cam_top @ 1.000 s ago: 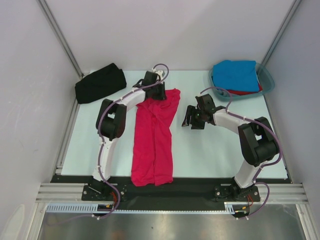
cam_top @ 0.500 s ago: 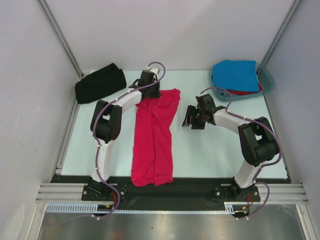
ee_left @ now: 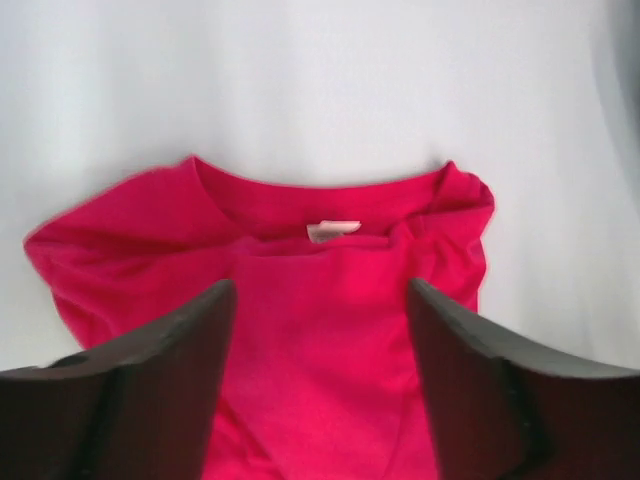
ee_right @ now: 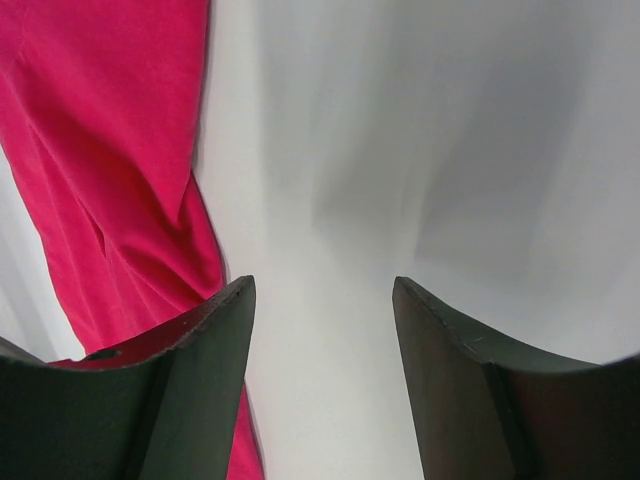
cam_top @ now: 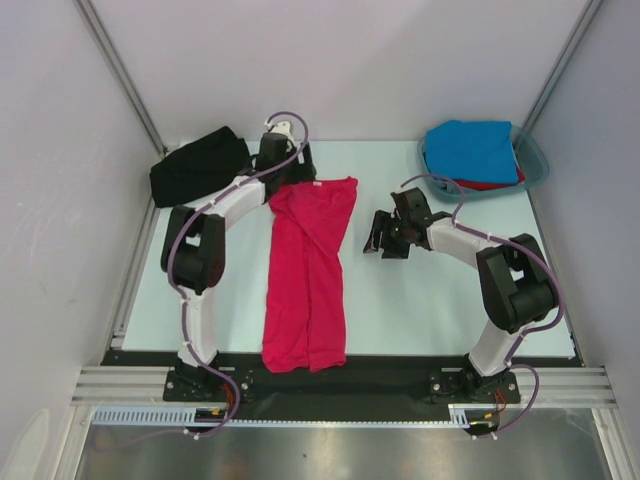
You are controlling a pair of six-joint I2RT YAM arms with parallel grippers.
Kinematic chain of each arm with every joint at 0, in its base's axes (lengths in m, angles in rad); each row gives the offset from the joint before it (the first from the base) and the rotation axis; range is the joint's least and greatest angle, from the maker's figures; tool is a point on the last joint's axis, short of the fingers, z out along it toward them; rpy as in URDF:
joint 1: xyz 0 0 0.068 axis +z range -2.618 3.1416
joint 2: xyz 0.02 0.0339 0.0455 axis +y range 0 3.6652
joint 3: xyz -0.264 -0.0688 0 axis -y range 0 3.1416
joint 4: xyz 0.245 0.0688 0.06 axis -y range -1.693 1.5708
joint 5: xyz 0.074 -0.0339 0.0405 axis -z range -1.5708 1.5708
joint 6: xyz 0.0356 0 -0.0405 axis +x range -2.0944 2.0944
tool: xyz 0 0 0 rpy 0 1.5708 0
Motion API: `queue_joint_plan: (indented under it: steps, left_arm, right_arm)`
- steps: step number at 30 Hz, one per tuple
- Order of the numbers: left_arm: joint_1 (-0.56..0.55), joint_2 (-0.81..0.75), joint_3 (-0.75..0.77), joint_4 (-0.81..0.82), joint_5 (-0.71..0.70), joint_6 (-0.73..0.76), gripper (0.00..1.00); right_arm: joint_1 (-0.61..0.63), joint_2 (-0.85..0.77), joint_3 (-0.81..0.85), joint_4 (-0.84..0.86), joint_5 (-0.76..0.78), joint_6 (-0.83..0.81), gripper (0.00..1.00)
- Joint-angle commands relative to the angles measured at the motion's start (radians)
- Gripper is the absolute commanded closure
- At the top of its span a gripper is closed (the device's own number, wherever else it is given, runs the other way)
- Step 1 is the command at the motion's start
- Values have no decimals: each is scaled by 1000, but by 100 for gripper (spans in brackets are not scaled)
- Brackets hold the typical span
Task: Fold and stack the t-shirts
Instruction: Fold the tshirt
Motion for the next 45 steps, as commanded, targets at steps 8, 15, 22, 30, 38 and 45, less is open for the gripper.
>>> queue_joint_plan:
  steps: [8, 15, 22, 30, 38, 45]
  left_arm:
    - [7, 76, 86, -124, -29, -57, 0]
    - [13, -61, -50, -119, -132, -63, 0]
    - [72, -130, -123, -50, -180, -83, 0]
    - [131, -86, -83, -78, -158, -148, 0]
    - [185, 32, -37, -96, -29, -209, 0]
    - [207, 103, -20, -55, 90, -220, 0]
  right_arm:
    - [-30, 87, 138, 46, 8, -25, 36]
    - [-81, 311, 425, 58, -82, -17, 36]
    - [-130, 466, 603, 85, -203, 4, 35]
    - [-168, 622, 821, 82, -265, 25, 34]
    - [-178, 733, 907, 79, -322, 61, 33]
    - [-178, 748, 909, 93, -357, 73, 33]
